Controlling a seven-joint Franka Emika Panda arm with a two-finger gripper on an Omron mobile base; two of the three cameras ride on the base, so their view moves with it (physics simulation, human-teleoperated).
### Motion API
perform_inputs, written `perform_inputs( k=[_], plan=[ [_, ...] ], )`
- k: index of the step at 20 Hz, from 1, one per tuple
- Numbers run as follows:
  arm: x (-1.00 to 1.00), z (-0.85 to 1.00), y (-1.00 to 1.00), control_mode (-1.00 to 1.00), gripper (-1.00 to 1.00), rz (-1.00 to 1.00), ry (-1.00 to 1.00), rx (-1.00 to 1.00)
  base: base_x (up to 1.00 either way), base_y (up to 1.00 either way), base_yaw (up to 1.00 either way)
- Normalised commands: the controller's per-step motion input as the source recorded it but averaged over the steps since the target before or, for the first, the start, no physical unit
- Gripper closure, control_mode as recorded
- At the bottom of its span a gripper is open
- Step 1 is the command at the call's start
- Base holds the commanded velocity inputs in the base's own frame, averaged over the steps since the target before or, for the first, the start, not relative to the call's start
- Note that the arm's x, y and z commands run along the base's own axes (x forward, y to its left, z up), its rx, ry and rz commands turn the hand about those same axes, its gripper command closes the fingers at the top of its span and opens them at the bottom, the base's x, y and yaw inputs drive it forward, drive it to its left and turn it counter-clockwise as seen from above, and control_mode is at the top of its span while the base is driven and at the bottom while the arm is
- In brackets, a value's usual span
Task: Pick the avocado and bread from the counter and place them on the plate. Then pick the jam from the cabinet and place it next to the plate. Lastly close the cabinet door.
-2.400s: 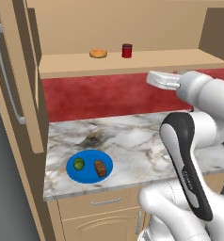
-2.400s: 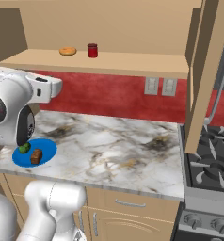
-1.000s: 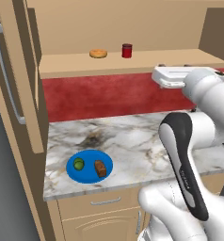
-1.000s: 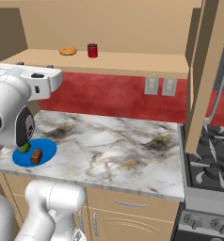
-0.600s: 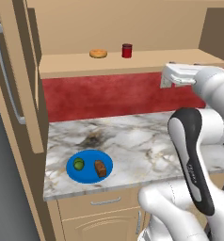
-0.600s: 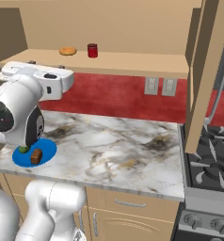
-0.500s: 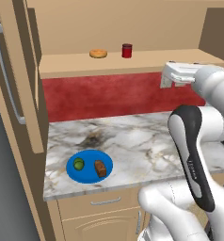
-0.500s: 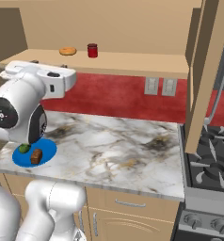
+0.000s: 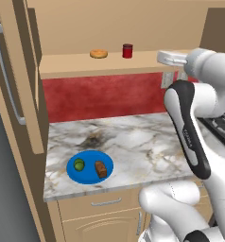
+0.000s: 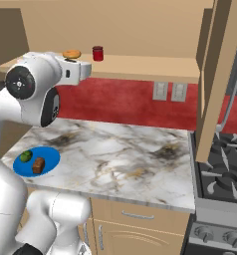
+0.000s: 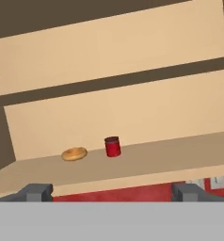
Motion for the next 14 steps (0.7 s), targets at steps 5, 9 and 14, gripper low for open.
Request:
perform_inputs(
  k=[5, 9, 14],
  plan=[
    [0.11, 0.0, 0.0, -1.0, -1.0, 0.0, 0.03, 0.0, 0.0, 0.0, 0.0],
    [0.0, 0.0, 0.0, -1.0, -1.0, 0.0, 0.0, 0.0, 0.0, 0.0, 0.0],
    [0.0, 0.0, 0.0, -1.0, -1.0, 0.0, 0.0, 0.0, 0.0, 0.0, 0.0]
  ],
)
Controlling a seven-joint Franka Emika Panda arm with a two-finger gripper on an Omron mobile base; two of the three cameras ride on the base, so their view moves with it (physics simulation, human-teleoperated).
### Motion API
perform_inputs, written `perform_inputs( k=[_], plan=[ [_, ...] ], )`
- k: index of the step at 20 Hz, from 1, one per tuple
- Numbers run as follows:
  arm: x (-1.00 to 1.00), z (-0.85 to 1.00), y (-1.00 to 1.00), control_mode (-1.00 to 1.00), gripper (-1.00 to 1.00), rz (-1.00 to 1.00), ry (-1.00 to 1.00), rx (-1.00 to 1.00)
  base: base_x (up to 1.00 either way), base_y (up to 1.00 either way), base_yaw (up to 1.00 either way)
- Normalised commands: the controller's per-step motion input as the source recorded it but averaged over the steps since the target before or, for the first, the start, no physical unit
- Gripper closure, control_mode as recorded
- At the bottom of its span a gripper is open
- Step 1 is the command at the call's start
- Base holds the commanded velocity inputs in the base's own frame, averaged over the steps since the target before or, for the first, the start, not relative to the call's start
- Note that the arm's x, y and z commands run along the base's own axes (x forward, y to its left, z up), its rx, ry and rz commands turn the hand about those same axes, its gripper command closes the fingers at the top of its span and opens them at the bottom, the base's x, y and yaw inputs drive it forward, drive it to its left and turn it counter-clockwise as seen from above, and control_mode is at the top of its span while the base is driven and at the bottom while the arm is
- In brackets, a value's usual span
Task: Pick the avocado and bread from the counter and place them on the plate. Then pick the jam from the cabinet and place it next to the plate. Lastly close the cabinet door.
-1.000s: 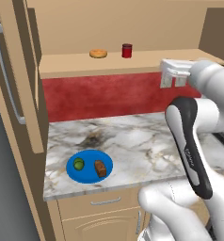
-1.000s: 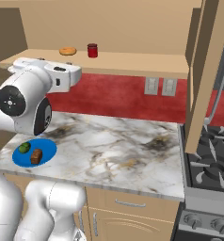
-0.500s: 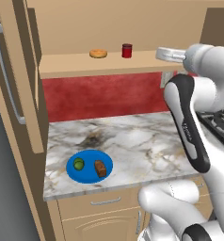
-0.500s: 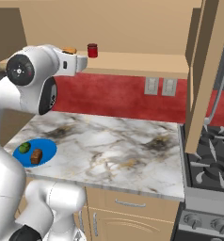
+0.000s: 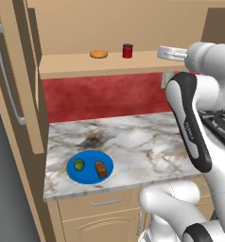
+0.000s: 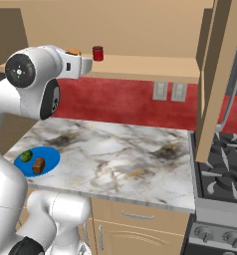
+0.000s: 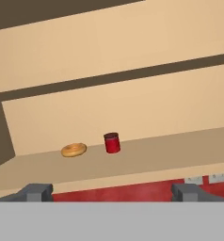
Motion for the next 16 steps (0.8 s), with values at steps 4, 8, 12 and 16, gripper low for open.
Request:
perform_inputs(
  k=[4, 8, 12, 16],
  plan=[
    [0.02, 0.0, 0.0, -1.0, -1.0, 0.0, 0.0, 0.0, 0.0, 0.0, 0.0],
    [0.15, 0.0, 0.0, -1.0, -1.0, 0.0, 0.0, 0.0, 0.0, 0.0, 0.0],
    [0.2, 0.0, 0.0, -1.0, -1.0, 0.0, 0.01, 0.0, 0.0, 0.0, 0.0],
    [0.21, 0.0, 0.0, -1.0, -1.0, 0.0, 0.02, 0.0, 0.0, 0.0, 0.0]
  ],
)
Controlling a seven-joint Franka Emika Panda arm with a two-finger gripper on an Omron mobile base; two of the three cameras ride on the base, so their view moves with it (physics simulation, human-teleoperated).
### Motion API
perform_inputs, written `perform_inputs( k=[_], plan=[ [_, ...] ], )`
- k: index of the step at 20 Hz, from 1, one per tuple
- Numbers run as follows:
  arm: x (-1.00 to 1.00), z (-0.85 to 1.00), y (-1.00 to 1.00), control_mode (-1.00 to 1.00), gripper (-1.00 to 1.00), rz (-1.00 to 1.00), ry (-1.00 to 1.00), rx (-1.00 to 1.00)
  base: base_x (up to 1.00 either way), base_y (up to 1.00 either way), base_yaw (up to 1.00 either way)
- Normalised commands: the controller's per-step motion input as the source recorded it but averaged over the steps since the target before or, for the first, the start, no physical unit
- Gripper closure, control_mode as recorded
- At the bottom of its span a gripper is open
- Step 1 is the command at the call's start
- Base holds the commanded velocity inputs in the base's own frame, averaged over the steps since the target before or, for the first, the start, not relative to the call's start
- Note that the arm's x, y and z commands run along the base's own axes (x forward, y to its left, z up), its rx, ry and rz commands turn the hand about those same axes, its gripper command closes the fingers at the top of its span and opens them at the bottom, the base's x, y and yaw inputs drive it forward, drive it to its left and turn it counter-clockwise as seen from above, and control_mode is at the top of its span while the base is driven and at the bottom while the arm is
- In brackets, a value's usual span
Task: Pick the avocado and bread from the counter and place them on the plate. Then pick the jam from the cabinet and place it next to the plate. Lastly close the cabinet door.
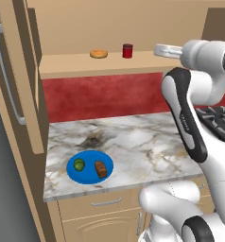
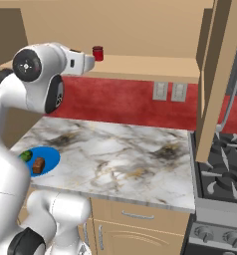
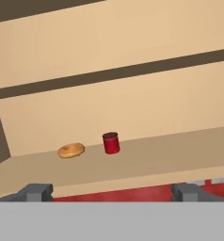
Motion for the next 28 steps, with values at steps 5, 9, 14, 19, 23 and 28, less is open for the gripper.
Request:
perform_inputs(
  k=[5, 9, 14, 19, 23, 28],
  plan=[
    [0.22, 0.0, 0.0, -1.0, -1.0, 0.0, 0.04, 0.0, 0.0, 0.0, 0.0],
    [0.29, 0.0, 0.0, -1.0, -1.0, 0.0, 0.07, 0.0, 0.0, 0.0, 0.0],
    [0.14, 0.0, 0.0, -1.0, -1.0, 0.0, 0.02, 0.0, 0.0, 0.0, 0.0],
    [0.0, -0.06, 0.0, -1.0, -1.0, 0.0, 0.0, 0.0, 0.0, 0.0, 0.0],
    [0.0, -0.07, 0.0, -1.0, -1.0, 0.0, 0.0, 0.0, 0.0, 0.0, 0.0],
    [0.06, -0.01, 0.0, -1.0, -1.0, 0.0, 0.0, 0.0, 0.0, 0.0, 0.0]
  ],
)
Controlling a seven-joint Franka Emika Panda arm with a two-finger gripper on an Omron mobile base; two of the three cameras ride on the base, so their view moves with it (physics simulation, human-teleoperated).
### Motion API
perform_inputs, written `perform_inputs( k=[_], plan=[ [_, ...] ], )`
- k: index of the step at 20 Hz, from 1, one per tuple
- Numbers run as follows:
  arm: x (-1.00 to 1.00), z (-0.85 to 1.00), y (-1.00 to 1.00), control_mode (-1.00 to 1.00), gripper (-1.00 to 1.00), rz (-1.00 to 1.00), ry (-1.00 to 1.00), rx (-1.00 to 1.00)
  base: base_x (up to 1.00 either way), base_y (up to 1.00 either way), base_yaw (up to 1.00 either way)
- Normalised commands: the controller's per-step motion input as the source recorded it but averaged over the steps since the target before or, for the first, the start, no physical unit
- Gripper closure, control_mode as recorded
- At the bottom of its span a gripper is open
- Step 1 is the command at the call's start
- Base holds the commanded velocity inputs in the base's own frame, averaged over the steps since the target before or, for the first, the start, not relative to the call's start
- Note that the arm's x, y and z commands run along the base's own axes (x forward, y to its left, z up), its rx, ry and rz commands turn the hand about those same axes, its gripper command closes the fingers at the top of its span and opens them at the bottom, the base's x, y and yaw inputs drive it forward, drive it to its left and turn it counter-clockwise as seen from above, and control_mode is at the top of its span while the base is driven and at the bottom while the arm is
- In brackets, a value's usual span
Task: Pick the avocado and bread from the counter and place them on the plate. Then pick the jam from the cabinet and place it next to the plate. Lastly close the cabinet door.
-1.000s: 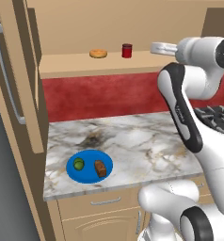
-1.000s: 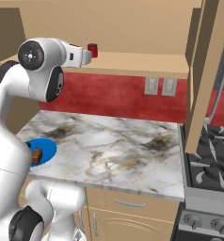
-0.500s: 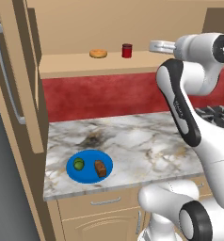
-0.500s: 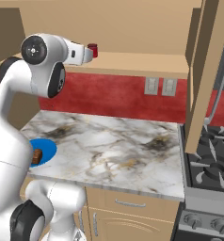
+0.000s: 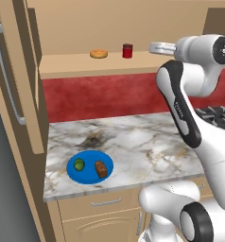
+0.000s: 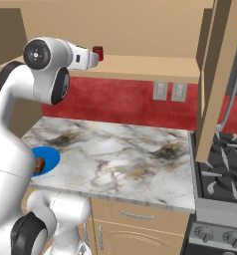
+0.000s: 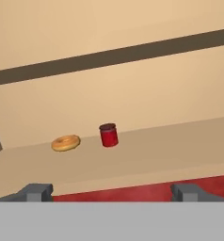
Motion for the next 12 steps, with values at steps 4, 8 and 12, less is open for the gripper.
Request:
perform_inputs(
  k=[4, 8, 12],
  plan=[
    [0.26, 0.0, 0.04, -1.0, -1.0, 0.0, 0.0, 0.0, 0.0, 0.0, 0.0],
    [0.24, 0.0, 0.07, -1.0, -1.0, 0.0, 0.0, 0.0, 0.0, 0.0, 0.0],
    [0.25, 0.0, 0.1, -1.0, -1.0, 0.0, 0.0, 0.0, 0.0, 0.0, 0.0]
  ],
)
